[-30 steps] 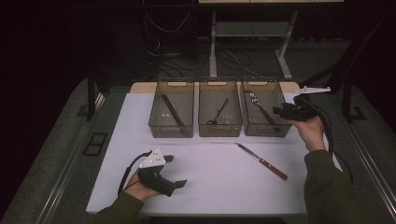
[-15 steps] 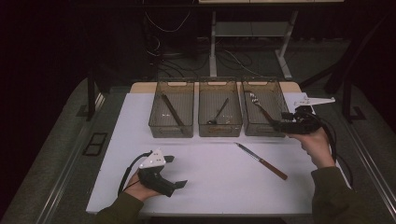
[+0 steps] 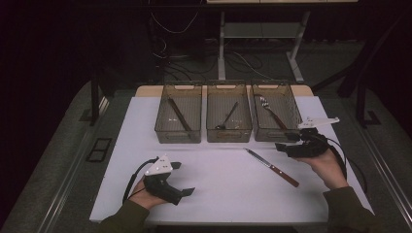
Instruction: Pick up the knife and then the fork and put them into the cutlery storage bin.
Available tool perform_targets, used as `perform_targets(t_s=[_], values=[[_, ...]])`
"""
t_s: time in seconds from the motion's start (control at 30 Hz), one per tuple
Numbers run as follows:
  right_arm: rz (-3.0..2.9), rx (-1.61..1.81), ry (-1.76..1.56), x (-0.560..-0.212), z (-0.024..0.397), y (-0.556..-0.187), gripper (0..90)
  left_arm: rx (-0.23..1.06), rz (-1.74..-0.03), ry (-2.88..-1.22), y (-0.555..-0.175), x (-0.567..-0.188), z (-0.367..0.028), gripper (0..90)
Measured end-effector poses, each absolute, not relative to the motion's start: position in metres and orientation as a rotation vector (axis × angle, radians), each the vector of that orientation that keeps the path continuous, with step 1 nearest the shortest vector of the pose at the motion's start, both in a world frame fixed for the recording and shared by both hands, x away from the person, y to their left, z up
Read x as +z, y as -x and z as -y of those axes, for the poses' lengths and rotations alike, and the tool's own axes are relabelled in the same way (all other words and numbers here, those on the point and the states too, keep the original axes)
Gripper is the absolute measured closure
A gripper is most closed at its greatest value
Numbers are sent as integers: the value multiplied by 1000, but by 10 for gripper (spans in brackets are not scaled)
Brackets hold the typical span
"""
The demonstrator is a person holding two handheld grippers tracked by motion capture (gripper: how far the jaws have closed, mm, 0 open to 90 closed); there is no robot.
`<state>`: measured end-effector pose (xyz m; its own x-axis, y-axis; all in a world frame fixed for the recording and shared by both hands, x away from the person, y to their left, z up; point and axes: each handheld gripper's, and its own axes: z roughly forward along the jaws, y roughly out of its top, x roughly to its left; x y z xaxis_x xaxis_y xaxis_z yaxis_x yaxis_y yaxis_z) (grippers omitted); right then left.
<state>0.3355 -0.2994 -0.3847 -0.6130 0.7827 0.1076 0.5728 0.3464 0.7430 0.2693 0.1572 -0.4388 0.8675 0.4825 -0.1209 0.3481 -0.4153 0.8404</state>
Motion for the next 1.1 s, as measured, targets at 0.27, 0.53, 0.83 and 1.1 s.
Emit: perform_targets(t_s=[0.27,0.53,0.83,1.1], values=[[-2416,1052,-1179,-396,294,-325,340,173,-603,-2048,-269,-439,-157,0],[-2489,966,-1174,-400,289,-322,346,177,-597,-2053,-269,-438,-157,0],[-2648,754,-1162,-406,280,-324,414,175,-598,-2054,-269,-439,-157,0],[-2786,521,-1100,-416,262,-333,549,176,-597,-2055,-269,-439,-157,0]])
